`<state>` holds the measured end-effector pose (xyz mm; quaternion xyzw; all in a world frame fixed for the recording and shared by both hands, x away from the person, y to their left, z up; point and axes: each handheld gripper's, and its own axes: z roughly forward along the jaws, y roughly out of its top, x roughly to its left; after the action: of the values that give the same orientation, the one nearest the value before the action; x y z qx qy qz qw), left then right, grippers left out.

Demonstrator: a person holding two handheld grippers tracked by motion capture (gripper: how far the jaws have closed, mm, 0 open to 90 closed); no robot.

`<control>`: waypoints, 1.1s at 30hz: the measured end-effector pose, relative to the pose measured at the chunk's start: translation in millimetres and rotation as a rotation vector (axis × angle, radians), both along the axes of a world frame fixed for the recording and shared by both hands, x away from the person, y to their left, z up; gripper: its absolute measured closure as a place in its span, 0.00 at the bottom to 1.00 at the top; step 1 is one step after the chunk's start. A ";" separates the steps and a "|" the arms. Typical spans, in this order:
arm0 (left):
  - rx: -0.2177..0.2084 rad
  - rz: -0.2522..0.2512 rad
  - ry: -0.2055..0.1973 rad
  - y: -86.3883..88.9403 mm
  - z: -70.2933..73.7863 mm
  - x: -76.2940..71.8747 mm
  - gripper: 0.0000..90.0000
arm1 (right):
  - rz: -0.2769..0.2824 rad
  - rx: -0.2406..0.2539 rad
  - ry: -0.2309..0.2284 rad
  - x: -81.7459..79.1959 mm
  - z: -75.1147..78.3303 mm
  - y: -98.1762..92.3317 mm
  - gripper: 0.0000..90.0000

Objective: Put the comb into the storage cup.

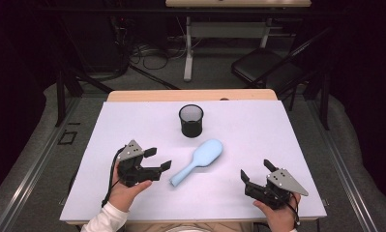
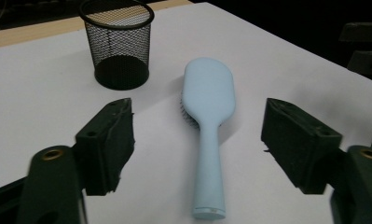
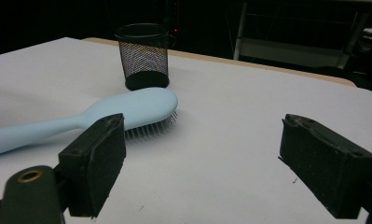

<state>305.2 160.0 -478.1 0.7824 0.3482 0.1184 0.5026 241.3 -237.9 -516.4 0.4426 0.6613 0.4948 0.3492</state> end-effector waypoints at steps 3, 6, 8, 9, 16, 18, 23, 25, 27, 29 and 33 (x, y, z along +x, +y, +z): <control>0.015 -0.017 -0.002 -4.0 -4.1 -2.2 0.38 | -0.002 -0.001 0.003 0.1 0.0 -0.7 0.16; 0.031 -0.029 0.003 -8.0 -10.4 -4.3 0.43 | -0.001 0.002 0.008 -0.3 -0.2 -1.0 0.16; 0.040 -0.031 0.016 -10.3 -15.0 -5.6 0.45 | -0.002 0.001 0.008 -0.4 -0.2 -1.1 0.16; 0.038 -0.035 0.025 -11.3 -17.5 -6.1 0.48 | -0.003 0.002 0.008 -0.3 -0.3 -1.3 0.16; 0.072 -0.065 0.030 -21.3 -33.1 -12.6 0.70 | -0.006 0.009 0.010 0.5 -1.2 -2.4 0.16; 0.081 -0.076 0.019 -25.2 -36.5 -14.5 0.73 | -0.005 0.010 0.011 0.6 -1.3 -2.4 0.16; 0.119 -0.085 0.047 -32.5 -47.3 -15.9 0.88 | -0.004 0.017 0.018 0.5 -0.9 -3.3 0.16; 0.130 -0.092 0.068 -35.0 -52.6 -16.5 0.90 | -0.004 0.018 0.019 0.5 -0.9 -3.3 0.16; 0.139 -0.100 0.077 -36.8 -55.3 -16.9 0.95 | -0.002 0.018 0.021 0.5 -0.9 -3.4 0.16; 0.155 -0.108 0.089 -39.1 -57.1 -17.2 0.99 | -0.001 0.020 0.020 0.7 -0.9 -3.4 0.16; 0.165 -0.114 0.100 -40.6 -59.4 -17.1 1.00 | 0.000 0.022 0.022 0.7 -0.8 -3.9 0.16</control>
<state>288.1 119.4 -537.5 0.8445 0.3169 0.0787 0.4246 242.1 -241.8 -517.2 0.4516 0.6597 0.4971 0.3372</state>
